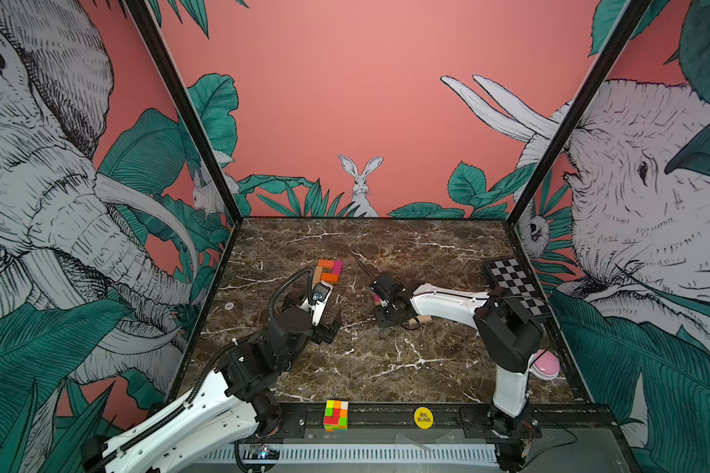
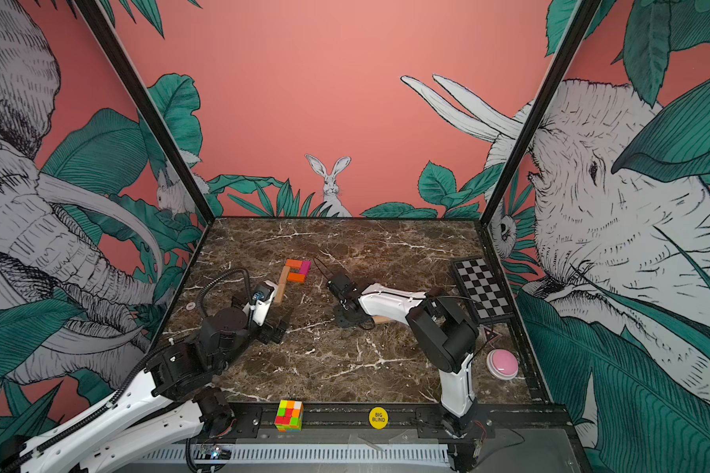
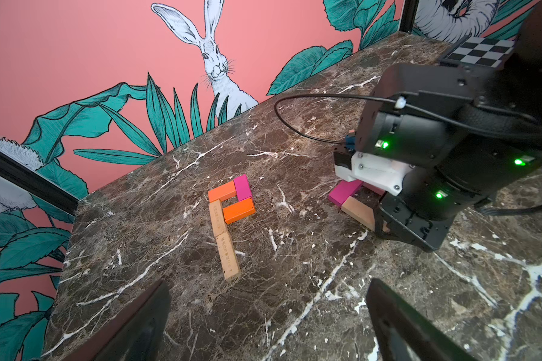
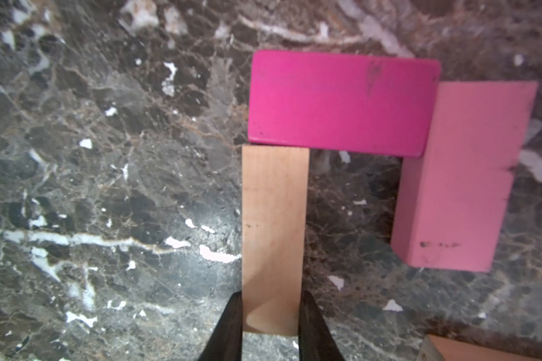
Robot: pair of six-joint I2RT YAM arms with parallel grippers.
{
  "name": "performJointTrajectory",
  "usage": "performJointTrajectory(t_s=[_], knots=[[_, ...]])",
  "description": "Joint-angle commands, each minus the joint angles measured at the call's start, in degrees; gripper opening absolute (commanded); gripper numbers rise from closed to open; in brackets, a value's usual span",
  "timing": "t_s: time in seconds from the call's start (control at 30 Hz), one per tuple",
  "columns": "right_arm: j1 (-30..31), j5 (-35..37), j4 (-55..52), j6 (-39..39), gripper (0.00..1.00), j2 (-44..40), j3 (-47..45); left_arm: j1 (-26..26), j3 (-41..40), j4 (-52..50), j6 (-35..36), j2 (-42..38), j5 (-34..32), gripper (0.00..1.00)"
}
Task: Assemble the letter p with building blocks
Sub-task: Assemble the building block at the center of the board.
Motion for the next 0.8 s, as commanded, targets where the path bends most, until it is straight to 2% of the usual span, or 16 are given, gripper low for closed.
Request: performJointTrajectory(t_s=[0.0, 0.57, 0.77], knots=[[-0.3, 0.0, -1.3, 0.7, 0.25, 1.4, 1.0, 0.4, 0.8, 0.7, -0.4, -0.1, 0.5, 0.99], [-0.5, -0.6, -1.6, 0.8, 0.27, 2.1, 1.5, 0.5, 0.9, 0.7, -0.6, 0.2, 0.8, 1.00], [-0.6, -0.9, -1.5, 0.9, 0.40, 2.0, 1.5, 0.6, 0.9, 0.7, -0.5, 0.3, 0.8, 0.99]])
